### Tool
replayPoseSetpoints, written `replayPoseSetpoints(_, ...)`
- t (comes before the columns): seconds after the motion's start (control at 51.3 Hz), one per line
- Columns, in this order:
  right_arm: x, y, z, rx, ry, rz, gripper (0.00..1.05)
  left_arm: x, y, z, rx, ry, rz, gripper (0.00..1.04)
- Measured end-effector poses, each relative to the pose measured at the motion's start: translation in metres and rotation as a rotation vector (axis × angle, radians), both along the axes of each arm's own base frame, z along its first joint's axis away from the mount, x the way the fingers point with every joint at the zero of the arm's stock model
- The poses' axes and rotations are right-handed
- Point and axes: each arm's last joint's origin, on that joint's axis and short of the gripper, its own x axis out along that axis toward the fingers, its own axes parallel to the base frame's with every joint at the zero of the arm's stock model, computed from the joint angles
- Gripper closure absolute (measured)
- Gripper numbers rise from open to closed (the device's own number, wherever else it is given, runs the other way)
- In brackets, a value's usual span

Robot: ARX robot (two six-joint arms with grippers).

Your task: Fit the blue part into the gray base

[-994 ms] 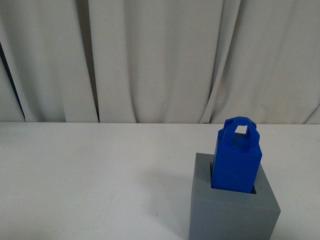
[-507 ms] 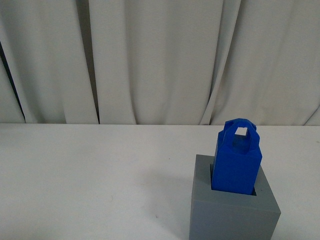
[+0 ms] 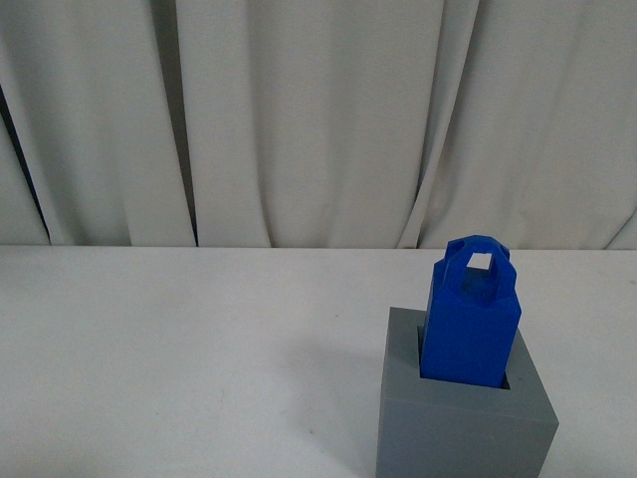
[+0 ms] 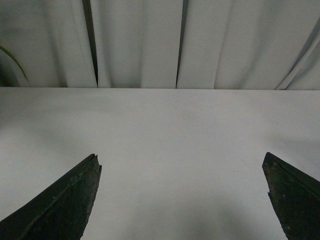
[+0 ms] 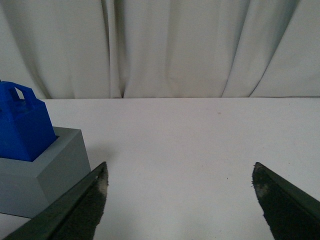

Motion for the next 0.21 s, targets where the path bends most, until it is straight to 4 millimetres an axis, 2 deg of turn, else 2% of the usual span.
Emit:
replayPoseSetpoints(0.058, 0.0, 0.0, 0.0, 0.0, 0.0, 0.0, 0.06, 0.0, 0.0, 0.0, 0.0, 0.0, 0.0, 0.06)
replayPoseSetpoints(0.214, 0.0, 0.0, 0.0, 0.0, 0.0, 0.0, 0.07, 0.0, 0.0, 0.0, 0.0, 0.0, 0.0, 0.06)
